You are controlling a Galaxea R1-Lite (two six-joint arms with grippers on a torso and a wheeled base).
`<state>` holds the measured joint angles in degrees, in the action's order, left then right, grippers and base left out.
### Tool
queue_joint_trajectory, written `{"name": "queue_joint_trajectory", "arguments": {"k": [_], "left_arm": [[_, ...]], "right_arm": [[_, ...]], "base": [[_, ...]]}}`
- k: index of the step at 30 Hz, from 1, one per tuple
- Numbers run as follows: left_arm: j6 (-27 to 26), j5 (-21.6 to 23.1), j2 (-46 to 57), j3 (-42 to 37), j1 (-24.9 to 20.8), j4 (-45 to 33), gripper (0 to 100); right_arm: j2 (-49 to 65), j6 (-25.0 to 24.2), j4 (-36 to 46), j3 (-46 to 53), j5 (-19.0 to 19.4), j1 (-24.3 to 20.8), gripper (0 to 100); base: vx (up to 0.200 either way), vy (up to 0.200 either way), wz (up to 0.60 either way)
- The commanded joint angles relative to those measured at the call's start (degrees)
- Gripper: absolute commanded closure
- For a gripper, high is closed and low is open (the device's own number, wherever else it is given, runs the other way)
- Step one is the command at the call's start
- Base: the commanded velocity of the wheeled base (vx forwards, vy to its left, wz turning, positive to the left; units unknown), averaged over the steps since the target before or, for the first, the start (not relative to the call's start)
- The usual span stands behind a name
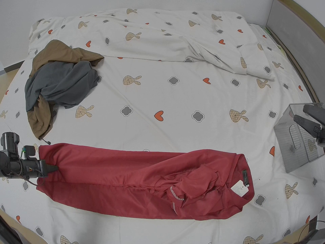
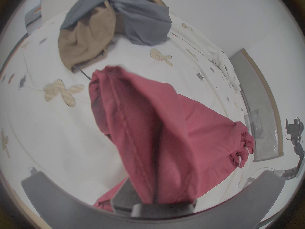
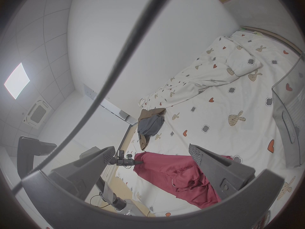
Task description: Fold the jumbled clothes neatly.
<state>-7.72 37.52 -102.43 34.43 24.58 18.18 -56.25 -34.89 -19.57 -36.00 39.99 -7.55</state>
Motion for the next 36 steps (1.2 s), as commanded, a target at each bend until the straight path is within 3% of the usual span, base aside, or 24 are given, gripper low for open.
{"name": "queue_joint_trajectory", "arguments": {"k": [1,11,17,22,26,30,31,32,35,36], "left_arm": [[-0.6,-2.8,7.5,7.1,5.0,-7.4,100],[-4.8,-7.5,7.4,16.1,13.0,-16.4,100],[-4.9,-7.5,8.9,16.9,10.3,-20.6,100],[-1.6,-7.5,12.2,22.2,0.3,-32.9,100],[7.7,-7.3,16.1,30.0,-12.5,-42.5,100],[15.4,-7.5,18.8,34.8,-22.8,-43.8,100],[15.4,-7.5,18.8,34.8,-22.8,-43.8,100],[17.6,-7.6,19.7,36.7,-27.7,-43.9,100],[18.2,-8.3,19.8,37.7,-31.2,-43.9,100],[18.4,-9.6,19.5,38.3,-34.3,-43.8,100]], "right_arm": [[0.1,0.0,0.0,0.0,0.1,-0.1,0],[0.1,0.0,0.0,0.0,0.1,-0.1,0],[0.1,0.0,0.0,0.0,0.1,-0.1,0],[0.9,0.0,0.0,0.0,0.4,-0.1,0],[1.1,0.0,0.0,0.0,1.4,0.0,0],[1.2,0.0,0.0,0.0,1.4,0.0,0],[1.2,0.0,0.0,0.0,1.4,0.0,0],[1.2,0.0,0.0,0.0,1.4,0.0,0],[1.1,0.0,0.0,0.0,1.4,0.0,0],[1.1,0.0,0.0,0.0,1.4,0.0,0]], "base": [[0.0,0.0,0.0],[0.0,0.0,0.0],[0.0,0.0,0.0],[0.0,0.0,0.0],[0.0,0.0,0.0],[0.0,0.0,0.0],[0.0,0.0,0.0],[0.0,0.0,0.0],[0.0,0.0,0.0],[0.0,0.0,0.0]]}}
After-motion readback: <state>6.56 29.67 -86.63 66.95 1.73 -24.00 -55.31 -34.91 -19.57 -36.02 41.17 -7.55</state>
